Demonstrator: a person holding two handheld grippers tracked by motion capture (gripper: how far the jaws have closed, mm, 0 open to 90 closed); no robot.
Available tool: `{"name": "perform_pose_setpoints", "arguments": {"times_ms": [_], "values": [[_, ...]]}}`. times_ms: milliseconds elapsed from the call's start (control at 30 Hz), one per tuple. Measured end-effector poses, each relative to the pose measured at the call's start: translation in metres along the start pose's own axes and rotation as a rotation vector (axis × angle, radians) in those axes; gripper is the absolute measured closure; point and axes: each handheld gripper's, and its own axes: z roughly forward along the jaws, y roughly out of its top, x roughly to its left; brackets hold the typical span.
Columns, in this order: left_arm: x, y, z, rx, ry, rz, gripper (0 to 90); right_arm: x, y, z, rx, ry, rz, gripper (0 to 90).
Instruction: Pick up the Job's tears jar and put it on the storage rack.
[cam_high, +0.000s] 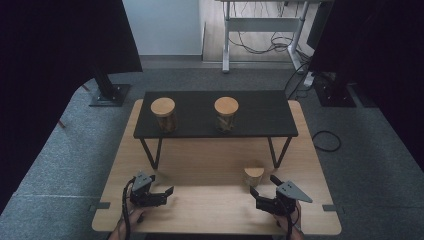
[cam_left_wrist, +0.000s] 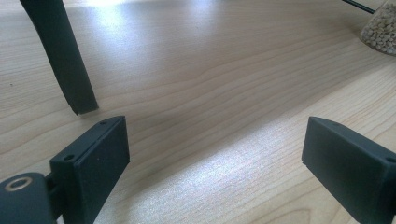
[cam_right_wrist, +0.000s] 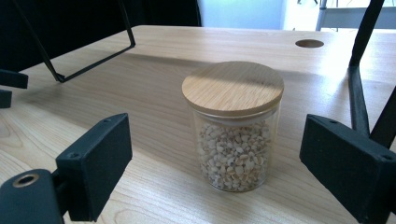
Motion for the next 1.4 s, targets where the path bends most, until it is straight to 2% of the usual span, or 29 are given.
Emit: {"name": "perform_pose_setpoints", "arguments": {"times_ms": [233,433,1000,1400], "values": [[0.0,0.0,0.0,0.002,0.001,-0.001,7.0,-0.002,0.0,0.006,0.009,-0.002,-0.003,8.7],[0.0,0.0,0.0,0.002,0.004,0.002,7.0,0.0,0.001,0.014,0.03,-0.012,-0.027,8.7],[0.0,0.0,0.0,0.001,0.002,-0.001,7.0,-0.005,0.006,0.033,0.045,-0.025,-0.036,8.9],[0.0,0.0,0.0,0.001,0.001,-0.004,7.0,-0.008,0.006,0.047,0.09,-0.041,-0.069,8.8]]}}
